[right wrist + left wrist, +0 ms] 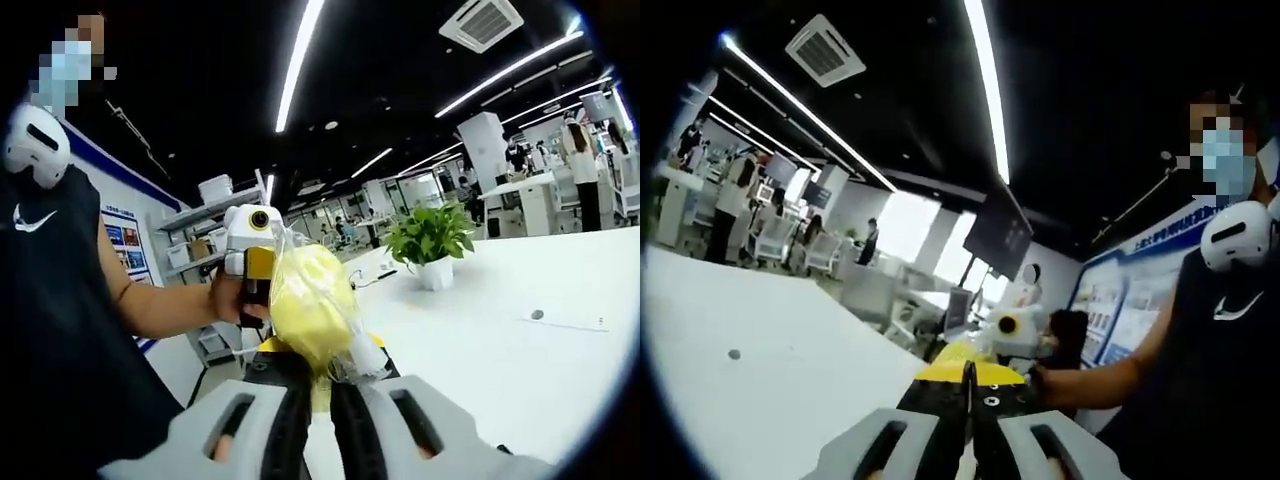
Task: Compare the silicone blocks by pressing each to a similar depth, holding the contact briefly, and releasing to observe deformation and rebound differences across the visible hardness samples.
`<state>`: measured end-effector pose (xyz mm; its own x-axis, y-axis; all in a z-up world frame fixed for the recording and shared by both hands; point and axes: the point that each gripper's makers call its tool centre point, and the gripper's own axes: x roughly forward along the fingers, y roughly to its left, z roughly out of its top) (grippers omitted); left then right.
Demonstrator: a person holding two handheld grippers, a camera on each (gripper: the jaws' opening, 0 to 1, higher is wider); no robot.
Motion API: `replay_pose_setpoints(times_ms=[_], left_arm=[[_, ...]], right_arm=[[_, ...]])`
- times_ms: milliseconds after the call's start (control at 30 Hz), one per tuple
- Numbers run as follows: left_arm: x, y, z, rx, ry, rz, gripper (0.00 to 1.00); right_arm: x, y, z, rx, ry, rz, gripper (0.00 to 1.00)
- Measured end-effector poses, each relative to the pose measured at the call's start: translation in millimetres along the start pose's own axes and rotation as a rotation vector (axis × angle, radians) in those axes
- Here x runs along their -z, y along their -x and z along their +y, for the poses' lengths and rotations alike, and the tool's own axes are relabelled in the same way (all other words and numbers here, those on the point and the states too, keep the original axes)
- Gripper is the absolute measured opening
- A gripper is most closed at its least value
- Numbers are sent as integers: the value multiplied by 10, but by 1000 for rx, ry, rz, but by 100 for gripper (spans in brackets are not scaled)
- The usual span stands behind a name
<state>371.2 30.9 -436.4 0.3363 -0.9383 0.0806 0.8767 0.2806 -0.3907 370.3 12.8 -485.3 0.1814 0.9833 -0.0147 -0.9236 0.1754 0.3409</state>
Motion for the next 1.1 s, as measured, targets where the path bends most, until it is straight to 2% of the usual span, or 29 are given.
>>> replay_pose_setpoints(times_ms=[300, 400, 433, 500, 733, 900, 967, 1100], left_arm=[[19, 6, -21, -1, -10, -4, 0], [25, 8, -31, -2, 52, -1, 0], [24, 10, -31, -2, 50, -1, 0], [18, 21, -25, -1, -8, 2, 0], [15, 26, -58, -10, -25, 1, 0], [19, 58, -35, -3, 4, 8, 0], [22, 45, -64, -7, -38, 3, 0], [57, 76, -40, -6, -47, 28, 0]], right_arm=[[14, 13, 34, 4, -10, 29, 1], [13, 9, 44, 4, -16, 34, 1], [12, 5, 44, 5, -14, 36, 1], [18, -2, 53, 5, -24, 43, 1], [26, -18, 72, 0, -65, 48, 1], [52, -49, 109, -5, -62, 53, 1], [50, -40, 118, -1, -64, 49, 1], [102, -40, 107, -6, -63, 55, 1]])
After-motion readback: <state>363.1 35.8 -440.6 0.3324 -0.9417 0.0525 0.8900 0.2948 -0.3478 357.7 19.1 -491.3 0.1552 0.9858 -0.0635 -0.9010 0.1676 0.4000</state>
